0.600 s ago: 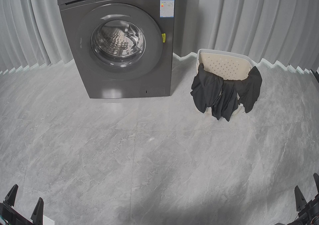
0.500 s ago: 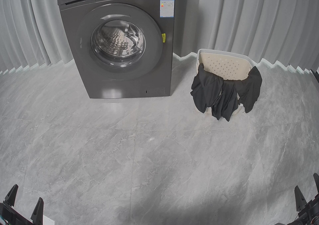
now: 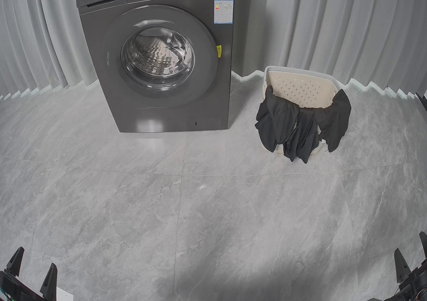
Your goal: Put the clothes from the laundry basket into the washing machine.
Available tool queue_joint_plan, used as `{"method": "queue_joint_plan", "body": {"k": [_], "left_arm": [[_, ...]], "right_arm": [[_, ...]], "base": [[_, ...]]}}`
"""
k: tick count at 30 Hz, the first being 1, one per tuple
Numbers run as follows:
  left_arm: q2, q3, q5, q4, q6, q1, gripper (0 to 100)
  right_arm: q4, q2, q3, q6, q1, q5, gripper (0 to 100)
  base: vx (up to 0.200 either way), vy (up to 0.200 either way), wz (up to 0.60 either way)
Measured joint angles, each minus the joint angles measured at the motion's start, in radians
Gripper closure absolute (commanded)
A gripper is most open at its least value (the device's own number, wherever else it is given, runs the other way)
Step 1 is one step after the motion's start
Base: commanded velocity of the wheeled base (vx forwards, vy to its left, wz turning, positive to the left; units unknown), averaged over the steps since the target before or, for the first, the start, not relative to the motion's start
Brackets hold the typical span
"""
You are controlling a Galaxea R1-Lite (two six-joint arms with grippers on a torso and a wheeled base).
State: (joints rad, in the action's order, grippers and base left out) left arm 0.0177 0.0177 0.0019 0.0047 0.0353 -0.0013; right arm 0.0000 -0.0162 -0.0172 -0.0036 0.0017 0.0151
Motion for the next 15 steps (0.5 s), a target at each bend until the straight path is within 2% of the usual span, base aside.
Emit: {"method": "queue_joint_plan", "body": {"k": [15], "left_arm": [[0.0, 0.0, 0.001, 0.0, 0.0, 0.0, 0]], "right_arm": [[0.0, 0.0, 0.0, 0.001, -0.001, -0.001, 0]], "base": [[0.2, 0.0, 0.0]]}}
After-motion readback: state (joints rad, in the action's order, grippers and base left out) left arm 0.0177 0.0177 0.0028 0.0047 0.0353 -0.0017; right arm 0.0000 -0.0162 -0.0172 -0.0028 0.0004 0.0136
